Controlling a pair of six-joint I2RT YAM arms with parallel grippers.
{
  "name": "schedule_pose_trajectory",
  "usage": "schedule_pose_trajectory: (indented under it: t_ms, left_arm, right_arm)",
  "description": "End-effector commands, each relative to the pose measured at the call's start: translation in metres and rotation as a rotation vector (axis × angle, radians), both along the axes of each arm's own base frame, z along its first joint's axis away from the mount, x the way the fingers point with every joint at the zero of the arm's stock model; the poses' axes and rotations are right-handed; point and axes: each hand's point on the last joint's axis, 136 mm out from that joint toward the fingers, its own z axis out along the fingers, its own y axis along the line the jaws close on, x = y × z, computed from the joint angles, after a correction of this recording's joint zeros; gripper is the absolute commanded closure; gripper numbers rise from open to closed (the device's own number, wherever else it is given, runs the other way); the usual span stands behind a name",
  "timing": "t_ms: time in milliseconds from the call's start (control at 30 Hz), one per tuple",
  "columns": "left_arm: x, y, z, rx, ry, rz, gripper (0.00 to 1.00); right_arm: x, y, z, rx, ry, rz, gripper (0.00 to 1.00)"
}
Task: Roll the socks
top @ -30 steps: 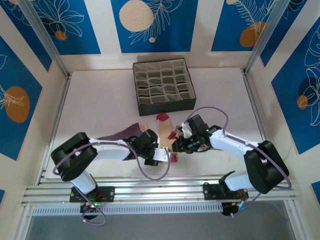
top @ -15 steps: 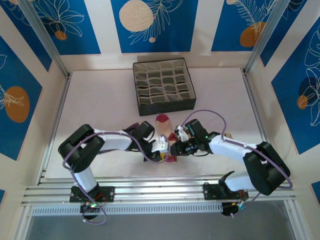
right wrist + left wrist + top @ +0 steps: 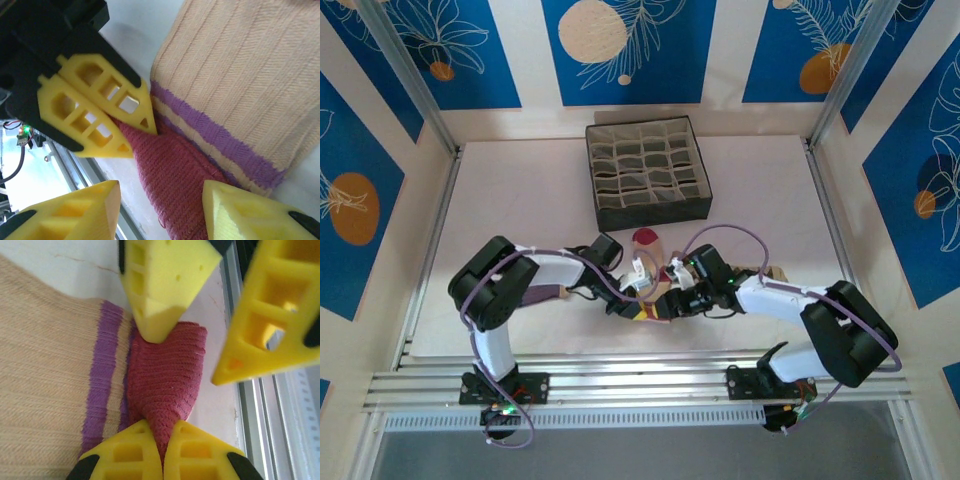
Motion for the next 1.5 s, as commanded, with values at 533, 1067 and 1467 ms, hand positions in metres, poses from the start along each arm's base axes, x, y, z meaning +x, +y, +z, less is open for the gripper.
schedule_pose_trajectory:
  t_ms: [533,1067,1467]
  left_arm:
    - [0.013,0.017,-0.005,0.029,0.181,0.141,0.99]
    - [0.029,0.034,0.049,-0.169,-0.456,0.166,0.58]
    - [0.008,0.028,0.044,-0.148,-0.798,0.051,0.45]
  right_arm:
    - [-0.003,0.006,-0.018,-0.205,-0.087,0.091,0.96]
    - [-0.014,0.003,-0.026,-0.197,0.219,0.120,1.00]
    - [-0.011,0.010,-0.027,-0.183,0.267,0.142,1.00]
